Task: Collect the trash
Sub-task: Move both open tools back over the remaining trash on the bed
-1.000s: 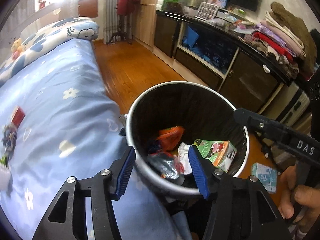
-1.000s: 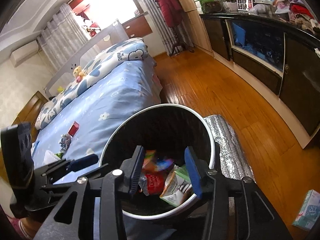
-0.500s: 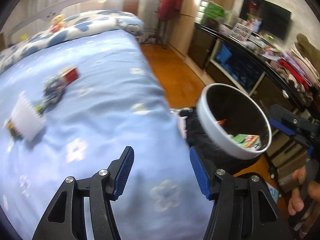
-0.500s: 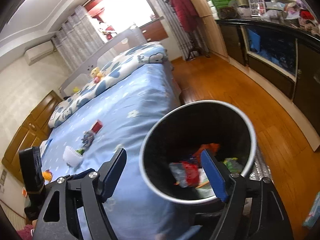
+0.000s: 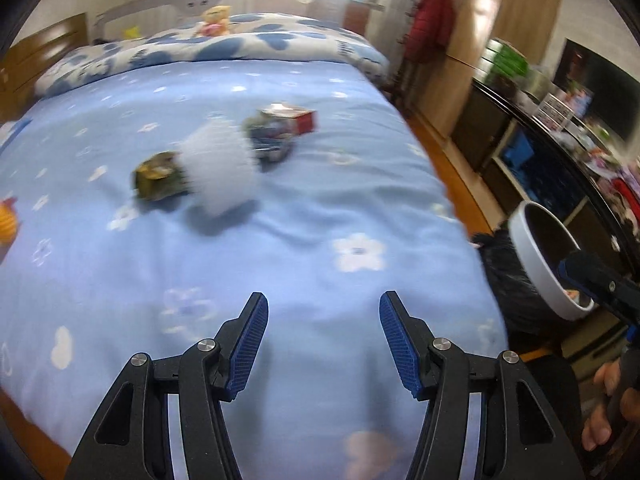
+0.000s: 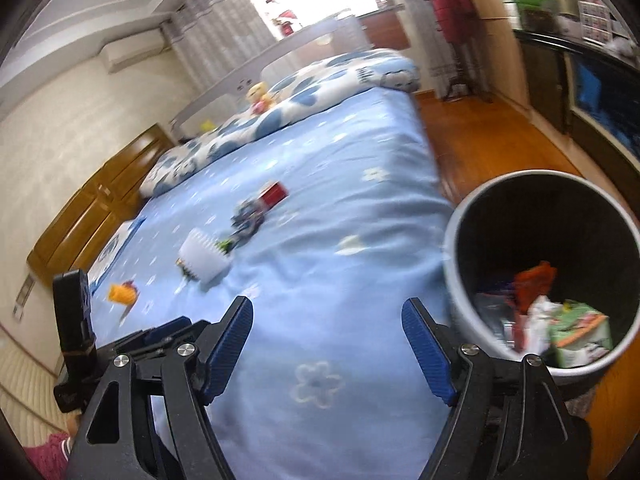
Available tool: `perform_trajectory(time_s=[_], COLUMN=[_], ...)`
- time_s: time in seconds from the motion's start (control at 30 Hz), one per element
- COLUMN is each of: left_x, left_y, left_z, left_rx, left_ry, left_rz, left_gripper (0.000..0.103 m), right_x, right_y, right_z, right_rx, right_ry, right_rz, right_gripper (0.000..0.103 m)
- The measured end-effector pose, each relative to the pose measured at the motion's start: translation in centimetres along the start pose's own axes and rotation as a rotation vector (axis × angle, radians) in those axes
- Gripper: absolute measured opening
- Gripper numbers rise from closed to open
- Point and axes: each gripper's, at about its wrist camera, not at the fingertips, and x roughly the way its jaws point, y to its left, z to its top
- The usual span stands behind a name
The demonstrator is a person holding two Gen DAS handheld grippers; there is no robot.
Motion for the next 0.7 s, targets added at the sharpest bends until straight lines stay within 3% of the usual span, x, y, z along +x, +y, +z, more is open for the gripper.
perform_trajectory(time_s=[0.4,0.7], left_x=[-2.6,-1.9], left_y=[5.4,7.8], left_z=[-1.0,0.6], left_rx=[-0.122,-0.133], left_ry=[0.004,0.019], left_rz=[0.123,0.163], left_gripper=[0.058,0.058], right_x=[6.1,10.3], right_y=[6.8,9.9], right_z=[-0.8,-0.5], right_rx=[-0.105,-0.153], right_ry=[0.078,0.119], right_rz=[0.121,0.172], right_gripper=[0.078,0.078])
